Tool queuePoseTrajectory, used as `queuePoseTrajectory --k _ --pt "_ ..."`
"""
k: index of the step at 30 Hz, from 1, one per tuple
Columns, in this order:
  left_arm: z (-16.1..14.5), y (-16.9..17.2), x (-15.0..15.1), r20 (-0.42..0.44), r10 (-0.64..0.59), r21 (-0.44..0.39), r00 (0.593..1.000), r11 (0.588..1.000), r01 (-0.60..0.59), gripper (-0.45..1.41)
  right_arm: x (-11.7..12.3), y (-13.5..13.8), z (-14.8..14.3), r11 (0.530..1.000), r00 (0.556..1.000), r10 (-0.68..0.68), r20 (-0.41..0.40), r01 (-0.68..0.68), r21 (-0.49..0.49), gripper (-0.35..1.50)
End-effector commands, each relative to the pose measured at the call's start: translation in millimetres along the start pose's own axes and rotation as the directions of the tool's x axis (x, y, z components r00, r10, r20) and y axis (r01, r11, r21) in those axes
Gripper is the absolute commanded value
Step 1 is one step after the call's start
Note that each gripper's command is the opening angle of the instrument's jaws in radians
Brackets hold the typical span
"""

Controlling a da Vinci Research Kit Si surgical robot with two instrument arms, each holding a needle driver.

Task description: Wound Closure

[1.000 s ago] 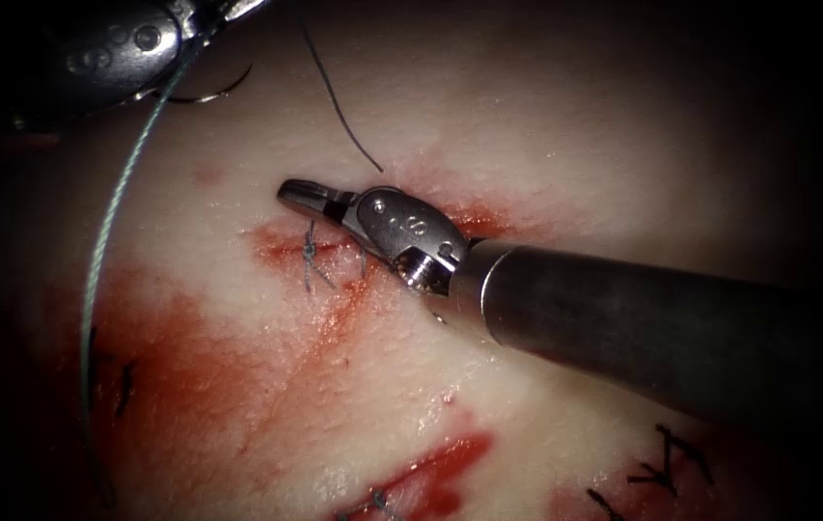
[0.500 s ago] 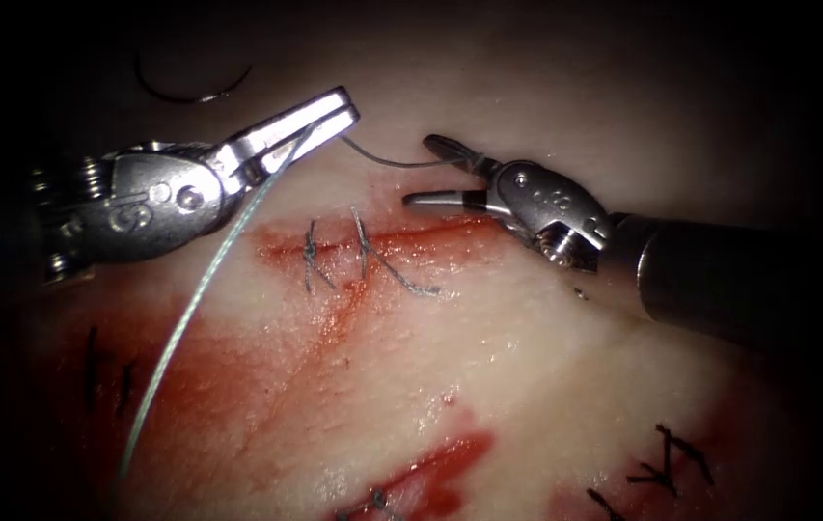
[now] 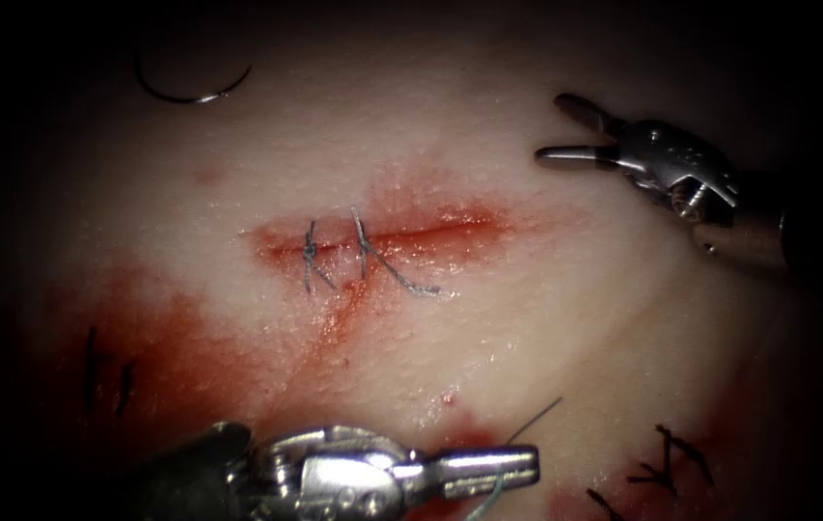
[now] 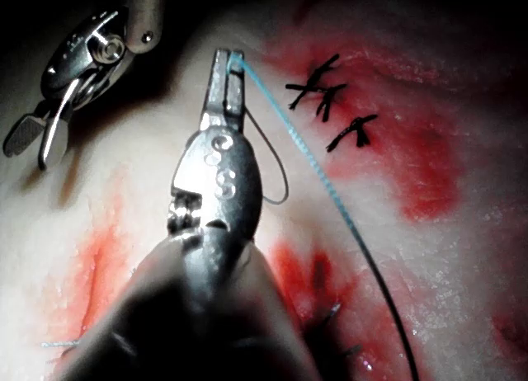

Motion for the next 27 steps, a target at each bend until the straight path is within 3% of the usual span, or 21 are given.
queuePoseTrajectory --k 1,2,4,8,10,15,22,27 --pt "1.2 0.5 -1.3 -0.003 -0.015 -0.034 1.000 0.999 0.015 -0.16 -0.1 -0.2 1.4 1.000 1.000 -0.002 -0.005 0.002 0.004 1.38" --pt "1.2 0.5 -1.3 -0.003 -0.015 -0.034 1.000 0.999 0.015 -0.16 -0.1 -0.2 1.4 1.000 1.000 -0.002 -0.005 0.002 0.004 1.38" --pt "2.0 2.1 -2.7 0.004 -0.022 -0.115 1.000 0.993 0.022 0.93 -0.1 -0.5 1.6 1.000 1.000 -0.008 -0.007 0.008 0.009 1.38" --pt "1.6 2.8 -4.7 0.160 -0.094 -0.105 0.983 0.988 0.111 1.26 -0.1 -1.0 2.0 1.000 1.000 -0.008 -0.011 0.008 0.022 1.38" --pt "0.4 2.4 -5.6 0.260 -0.131 -0.091 0.957 0.983 0.159 1.36 -0.2 -1.3 2.2 1.000 1.000 -0.008 -0.013 0.009 0.027 1.38" --pt "-3.4 1.1 -7.0 0.419 -0.169 -0.045 0.892 0.977 0.207 1.40 -0.5 -1.8 2.6 0.999 1.000 -0.012 -0.015 0.013 0.043 1.38" --pt "-10.1 -3.1 -9.5 0.503 -0.229 0.073 0.834 0.972 0.223 1.41 -0.9 -2.3 2.9 0.998 1.000 -0.016 -0.009 0.016 0.054 1.35" --pt "-10.8 -5.0 -12.7 0.529 -0.236 0.156 0.815 0.971 0.180 1.18 -0.9 -2.7 2.9 0.997 1.000 -0.016 -0.013 0.017 0.071 1.33"
